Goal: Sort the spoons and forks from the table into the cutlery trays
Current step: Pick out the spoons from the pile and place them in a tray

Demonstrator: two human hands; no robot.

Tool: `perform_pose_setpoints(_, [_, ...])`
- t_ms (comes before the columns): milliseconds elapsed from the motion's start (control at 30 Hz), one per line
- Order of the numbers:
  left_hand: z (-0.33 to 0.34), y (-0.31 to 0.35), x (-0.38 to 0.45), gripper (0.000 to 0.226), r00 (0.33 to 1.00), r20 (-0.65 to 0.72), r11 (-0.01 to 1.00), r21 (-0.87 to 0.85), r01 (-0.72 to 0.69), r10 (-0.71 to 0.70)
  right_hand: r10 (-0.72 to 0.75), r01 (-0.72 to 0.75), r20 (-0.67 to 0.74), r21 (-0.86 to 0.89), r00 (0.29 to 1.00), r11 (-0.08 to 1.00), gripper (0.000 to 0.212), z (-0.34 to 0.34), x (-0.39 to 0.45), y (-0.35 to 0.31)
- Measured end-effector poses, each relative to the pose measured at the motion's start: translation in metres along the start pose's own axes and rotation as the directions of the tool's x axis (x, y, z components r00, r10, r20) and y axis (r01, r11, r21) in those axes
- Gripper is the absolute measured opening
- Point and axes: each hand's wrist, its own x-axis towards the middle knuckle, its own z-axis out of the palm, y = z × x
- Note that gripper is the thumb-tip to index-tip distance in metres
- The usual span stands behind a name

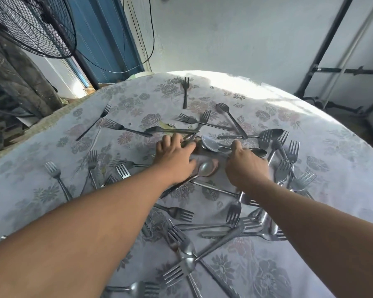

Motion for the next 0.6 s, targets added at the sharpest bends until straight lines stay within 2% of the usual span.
perform_pose_setpoints(67, [0.004,0.007,0.003,0.037,0.992,-0.126,1.0,0.014,0.023,-0.021,0.0,0.0,-0.014,-0.008,1.0,1.0,0.016,0.0,-0.003,-0.001])
perform_pose_setpoints(133, [0.005,0.013,0.006,0.032,0.974,-0.219,0.998,0.029,0.06,-0.053,0.009,-0.009,-0.013,-0.015,1.0,1.0,0.017,-0.002,-0.005,-0.001])
perform_pose_setpoints(267, [0.0,0.019,0.01,0.025,0.965,-0.259,0.997,0.053,0.054,-0.039,-0.032,0.032,-0.011,-0.057,0.999,0.998,0.023,-0.004,-0.004,0.0])
perform_pose_setpoints(333, [0.0,0.021,0.009,0.02,0.946,-0.325,0.999,0.041,0.036,-0.021,-0.067,0.066,-0.023,-0.061,0.997,0.996,0.019,-0.001,-0.003,0.001])
perform_pose_setpoints(433, [-0.005,0.02,0.007,0.011,0.864,-0.501,0.997,-0.075,0.009,-0.046,-0.07,0.069,-0.065,-0.012,0.995,0.998,0.018,0.001,-0.004,0.003])
perform_pose_setpoints(533, [-0.023,0.021,0.003,0.019,0.73,-0.68,0.979,-0.19,-0.074,-0.076,-0.025,0.03,-0.117,0.044,0.993,0.999,0.02,0.0,-0.005,0.006])
perform_pose_setpoints(600, [-0.035,0.024,-0.004,0.02,0.722,-0.674,0.914,-0.375,-0.153,-0.156,-0.003,0.016,-0.146,0.089,0.989,0.996,0.019,-0.001,-0.007,0.007])
